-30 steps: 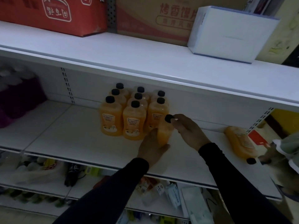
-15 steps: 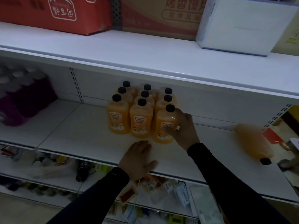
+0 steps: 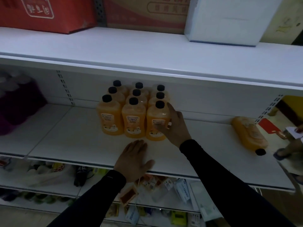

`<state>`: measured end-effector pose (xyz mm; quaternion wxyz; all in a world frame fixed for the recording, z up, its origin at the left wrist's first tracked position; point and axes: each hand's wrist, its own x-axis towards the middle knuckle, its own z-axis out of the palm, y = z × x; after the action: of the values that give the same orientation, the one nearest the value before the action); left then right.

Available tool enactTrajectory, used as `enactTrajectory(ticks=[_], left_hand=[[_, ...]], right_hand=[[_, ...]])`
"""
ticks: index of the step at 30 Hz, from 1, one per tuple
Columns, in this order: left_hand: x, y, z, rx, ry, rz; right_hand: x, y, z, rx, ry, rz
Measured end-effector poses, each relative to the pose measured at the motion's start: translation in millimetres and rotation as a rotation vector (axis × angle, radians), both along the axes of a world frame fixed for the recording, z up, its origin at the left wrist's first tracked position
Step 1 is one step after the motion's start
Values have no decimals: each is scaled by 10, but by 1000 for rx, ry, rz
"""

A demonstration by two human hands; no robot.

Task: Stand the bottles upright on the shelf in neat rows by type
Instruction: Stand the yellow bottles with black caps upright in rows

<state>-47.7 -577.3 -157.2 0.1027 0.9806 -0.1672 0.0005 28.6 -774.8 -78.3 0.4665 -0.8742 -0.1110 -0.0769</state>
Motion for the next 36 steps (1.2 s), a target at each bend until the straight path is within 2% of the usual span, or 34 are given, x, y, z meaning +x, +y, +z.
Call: enactTrajectory(ticks=[4, 6, 9, 11, 14, 17, 19, 22, 25, 29, 31, 34, 36], left_hand=[[-2, -56, 131, -45, 17, -16], [28, -186, 235, -78, 27, -73], [124, -532, 391, -123, 50, -153], [204, -805, 474, -143, 66, -191], [315, -1188, 566, -155, 97, -237], [399, -1516, 635, -156, 117, -275], [451, -1700, 679, -156, 88, -301], [488, -1928, 759, -160, 24, -342], [535, -2103, 861, -150, -50, -387], [595, -2271, 992, -115, -108, -374], [567, -2297, 1006, -207, 5, -319], [431, -2189, 961, -520, 401, -340], [305, -2036, 883, -644, 599, -318]], right_hand=[[-73, -316, -60, -5, -3, -58], [-147, -666, -117, -39, -60, -256], [-284, -1393, -187, -209, -133, -599], [-351, -1884, -210, -299, -64, -789], [-404, -2493, -229, -330, 238, -985], [-398, -2825, -288, -479, 467, -865], [-376, -2862, -306, -495, 396, -828], [-413, -2733, -324, -263, 183, -815], [-562, -2645, -264, -115, 30, -583], [-732, -2688, 143, 99, -29, -263], [-811, -2618, 425, 102, -28, -87], [-854, -2428, 632, 52, 43, 109], [-824, -2273, 616, 70, 87, 195]])
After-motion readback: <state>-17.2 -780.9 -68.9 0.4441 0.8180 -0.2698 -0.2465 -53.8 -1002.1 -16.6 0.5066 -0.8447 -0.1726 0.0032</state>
